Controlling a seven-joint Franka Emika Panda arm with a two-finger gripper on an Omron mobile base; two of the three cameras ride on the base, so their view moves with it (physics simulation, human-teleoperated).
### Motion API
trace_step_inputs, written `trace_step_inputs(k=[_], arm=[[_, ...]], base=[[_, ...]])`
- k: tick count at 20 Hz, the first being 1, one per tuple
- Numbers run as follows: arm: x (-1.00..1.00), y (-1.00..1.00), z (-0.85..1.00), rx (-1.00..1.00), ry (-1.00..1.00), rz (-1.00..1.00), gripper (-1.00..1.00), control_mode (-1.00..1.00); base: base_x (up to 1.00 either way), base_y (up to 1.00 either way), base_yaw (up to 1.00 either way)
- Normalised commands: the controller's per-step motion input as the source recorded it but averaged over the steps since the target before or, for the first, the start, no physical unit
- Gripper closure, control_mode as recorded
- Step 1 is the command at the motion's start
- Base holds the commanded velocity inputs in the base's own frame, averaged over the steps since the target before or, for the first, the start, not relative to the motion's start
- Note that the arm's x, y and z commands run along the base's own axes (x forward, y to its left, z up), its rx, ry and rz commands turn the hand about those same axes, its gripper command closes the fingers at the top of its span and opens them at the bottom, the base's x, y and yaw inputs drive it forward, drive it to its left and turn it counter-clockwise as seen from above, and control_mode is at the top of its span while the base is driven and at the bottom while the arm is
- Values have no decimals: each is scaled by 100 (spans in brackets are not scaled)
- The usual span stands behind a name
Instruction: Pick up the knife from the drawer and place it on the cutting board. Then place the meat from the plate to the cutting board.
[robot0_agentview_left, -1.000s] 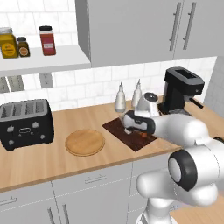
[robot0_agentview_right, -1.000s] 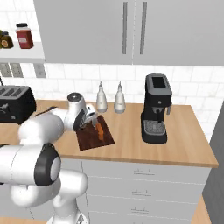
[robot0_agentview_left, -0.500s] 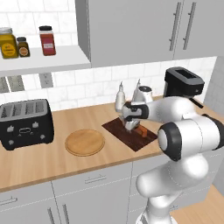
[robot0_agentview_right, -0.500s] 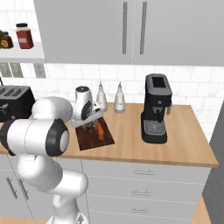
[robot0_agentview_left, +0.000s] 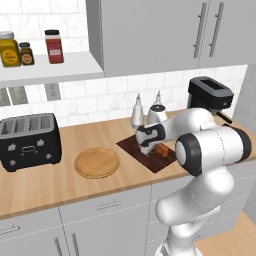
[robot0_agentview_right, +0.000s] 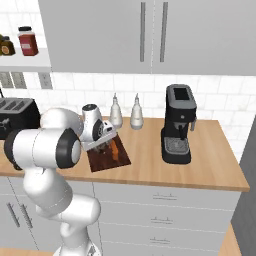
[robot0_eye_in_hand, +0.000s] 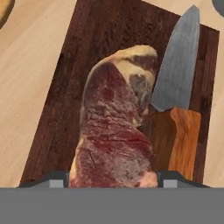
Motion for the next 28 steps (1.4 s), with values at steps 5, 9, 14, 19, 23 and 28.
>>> trace_step_inputs(k=[5,9,14,19,23,28], arm=[[-3,-2,1,0,-7,0,-100,-100],[-7,-5,37,0,-7,0,-100,-100],[-24,-3,76,1,-7,0,-100,-100],[-66,4,77,0,-8,0,-100,-100],[-100,44,57,-3,-8,2,-100,-100],[-100,56,44,-12,-16,0,-100,-100]], base=[[0,0,0],[0,0,0],[0,0,0],[0,0,0],[0,0,0],[0,0,0]])
